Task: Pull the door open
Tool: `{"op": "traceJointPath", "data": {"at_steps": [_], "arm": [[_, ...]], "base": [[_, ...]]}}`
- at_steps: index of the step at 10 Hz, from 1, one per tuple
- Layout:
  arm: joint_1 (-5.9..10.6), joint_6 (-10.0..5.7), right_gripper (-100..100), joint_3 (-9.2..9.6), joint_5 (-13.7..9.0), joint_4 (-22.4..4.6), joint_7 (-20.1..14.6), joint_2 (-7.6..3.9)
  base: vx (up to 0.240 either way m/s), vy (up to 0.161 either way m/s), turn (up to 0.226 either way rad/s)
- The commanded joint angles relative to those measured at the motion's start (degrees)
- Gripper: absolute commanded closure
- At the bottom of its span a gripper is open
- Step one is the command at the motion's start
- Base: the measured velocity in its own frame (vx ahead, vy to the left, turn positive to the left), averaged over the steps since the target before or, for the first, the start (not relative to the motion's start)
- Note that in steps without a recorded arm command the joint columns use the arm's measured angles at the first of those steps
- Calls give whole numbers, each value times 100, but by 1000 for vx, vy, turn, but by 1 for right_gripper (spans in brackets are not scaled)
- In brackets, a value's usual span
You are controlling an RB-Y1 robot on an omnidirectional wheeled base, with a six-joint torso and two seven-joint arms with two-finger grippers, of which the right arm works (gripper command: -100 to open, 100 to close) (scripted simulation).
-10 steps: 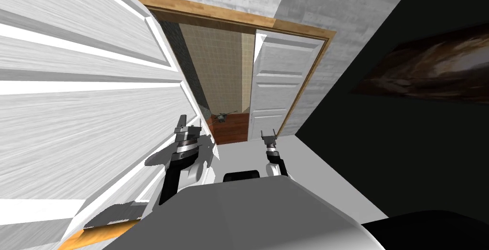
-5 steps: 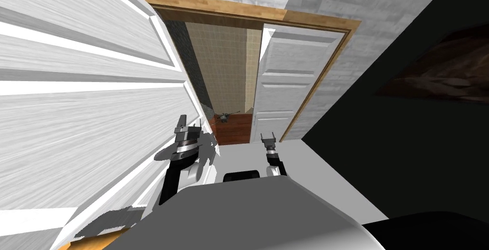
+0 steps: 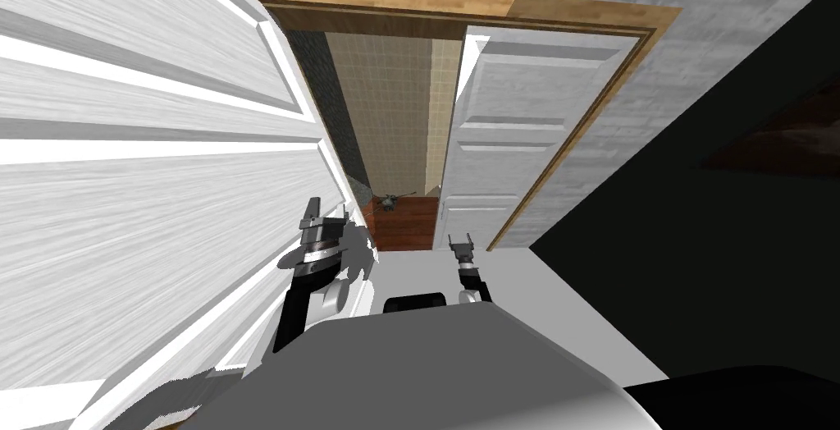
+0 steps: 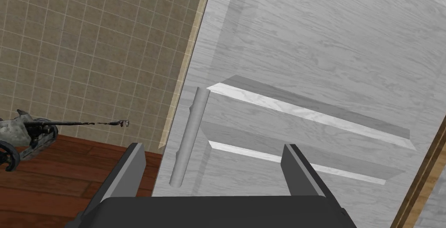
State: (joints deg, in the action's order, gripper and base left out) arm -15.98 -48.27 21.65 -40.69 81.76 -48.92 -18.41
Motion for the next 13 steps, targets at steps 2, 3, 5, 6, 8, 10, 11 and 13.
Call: {"op": "traceJointPath", "data": {"at_steps": [2,3,5,6,8,10,11,13], "arm": [[81,-96,-100,136,-229,-347,-340,-88],[104,-128,-100,183,-307,-462,-453,-119],[150,-191,-100,277,-465,-690,-679,-182],[173,-223,-100,324,-544,-804,-792,-214],[215,-280,-100,409,-686,-1011,-996,-271],[234,-308,-100,449,-754,-1109,-1093,-298],[274,-362,-100,530,-889,-1306,-1287,-352],[323,-430,-100,631,-1058,-1551,-1529,-420]], "base": [[96,-7,105],[109,-12,99],[97,-31,89],[103,-28,95],[98,-19,78],[53,-12,37],[108,-7,128],[126,-47,115]]}}
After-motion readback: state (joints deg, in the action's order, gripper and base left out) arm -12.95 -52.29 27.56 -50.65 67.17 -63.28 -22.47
